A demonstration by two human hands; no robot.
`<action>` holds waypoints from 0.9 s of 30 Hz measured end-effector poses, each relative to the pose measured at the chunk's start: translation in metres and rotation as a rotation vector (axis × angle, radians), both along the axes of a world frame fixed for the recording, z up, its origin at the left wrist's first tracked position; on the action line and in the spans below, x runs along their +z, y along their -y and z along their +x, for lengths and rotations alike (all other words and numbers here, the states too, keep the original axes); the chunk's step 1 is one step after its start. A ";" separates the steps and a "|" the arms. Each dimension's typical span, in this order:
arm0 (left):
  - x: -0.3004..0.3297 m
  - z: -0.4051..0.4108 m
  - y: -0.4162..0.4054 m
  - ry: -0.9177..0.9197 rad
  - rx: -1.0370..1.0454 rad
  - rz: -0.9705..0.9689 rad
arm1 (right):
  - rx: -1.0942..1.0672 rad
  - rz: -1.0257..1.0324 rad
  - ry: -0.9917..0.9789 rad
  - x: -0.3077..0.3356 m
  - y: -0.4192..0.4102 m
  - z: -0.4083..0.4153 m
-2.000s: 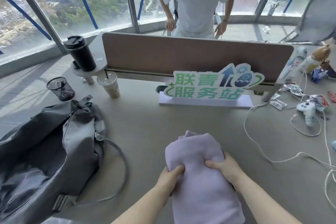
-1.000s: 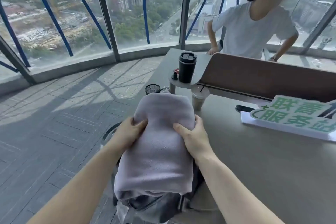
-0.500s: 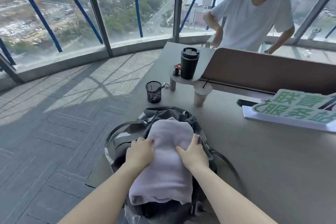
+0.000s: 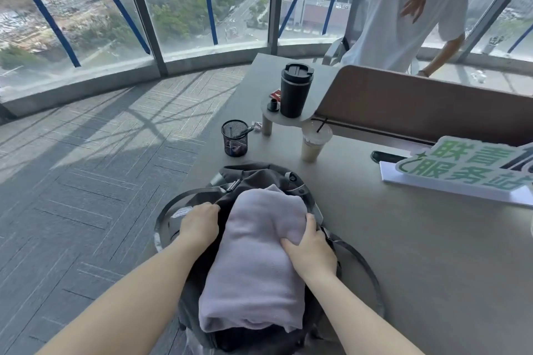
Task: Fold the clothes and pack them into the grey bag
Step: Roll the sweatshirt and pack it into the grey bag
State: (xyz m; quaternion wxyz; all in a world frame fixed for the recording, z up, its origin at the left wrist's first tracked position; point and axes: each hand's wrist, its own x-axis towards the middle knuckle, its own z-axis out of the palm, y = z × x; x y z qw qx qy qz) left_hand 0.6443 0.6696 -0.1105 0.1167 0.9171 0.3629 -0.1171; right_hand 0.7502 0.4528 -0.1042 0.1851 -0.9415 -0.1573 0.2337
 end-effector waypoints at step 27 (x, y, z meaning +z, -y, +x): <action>0.012 0.024 0.078 -0.044 -0.324 -0.098 | 0.111 -0.260 0.206 -0.024 0.032 0.017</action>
